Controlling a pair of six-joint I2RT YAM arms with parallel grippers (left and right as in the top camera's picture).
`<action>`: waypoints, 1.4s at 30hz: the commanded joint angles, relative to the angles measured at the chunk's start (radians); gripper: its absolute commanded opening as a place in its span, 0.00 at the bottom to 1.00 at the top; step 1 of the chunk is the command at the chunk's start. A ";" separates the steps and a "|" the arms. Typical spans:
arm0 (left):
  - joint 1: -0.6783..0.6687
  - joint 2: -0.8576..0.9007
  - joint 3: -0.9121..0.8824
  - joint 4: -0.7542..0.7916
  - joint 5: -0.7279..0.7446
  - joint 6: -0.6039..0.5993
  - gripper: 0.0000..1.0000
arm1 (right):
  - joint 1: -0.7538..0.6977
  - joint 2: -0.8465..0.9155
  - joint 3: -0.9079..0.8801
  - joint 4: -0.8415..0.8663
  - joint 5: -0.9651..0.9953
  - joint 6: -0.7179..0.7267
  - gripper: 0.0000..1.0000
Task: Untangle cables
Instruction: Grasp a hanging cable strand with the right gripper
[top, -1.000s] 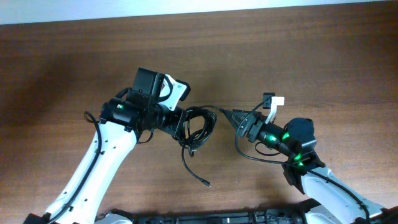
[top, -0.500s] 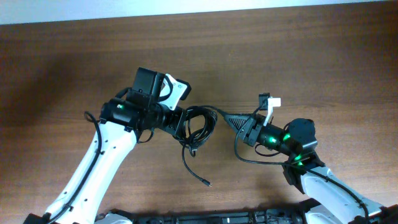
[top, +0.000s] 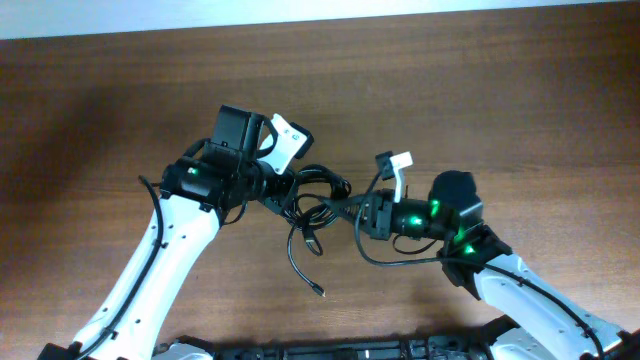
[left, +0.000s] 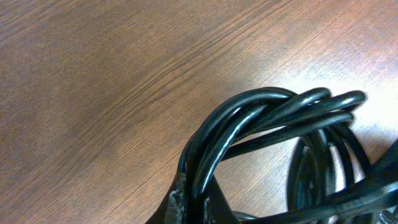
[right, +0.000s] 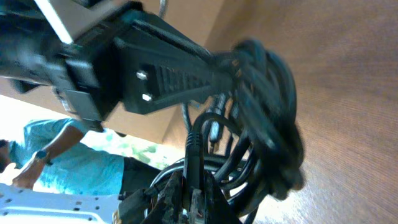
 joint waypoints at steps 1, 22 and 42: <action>0.002 -0.017 0.002 0.010 0.029 0.000 0.00 | 0.096 -0.002 0.016 -0.005 0.117 0.005 0.04; 0.003 -0.017 0.002 0.014 0.142 -0.218 0.00 | 0.043 0.085 0.053 -0.028 0.220 0.004 0.46; 0.135 -0.017 0.002 0.040 0.031 -0.602 0.00 | 0.219 0.069 0.052 -0.195 0.488 -0.445 0.96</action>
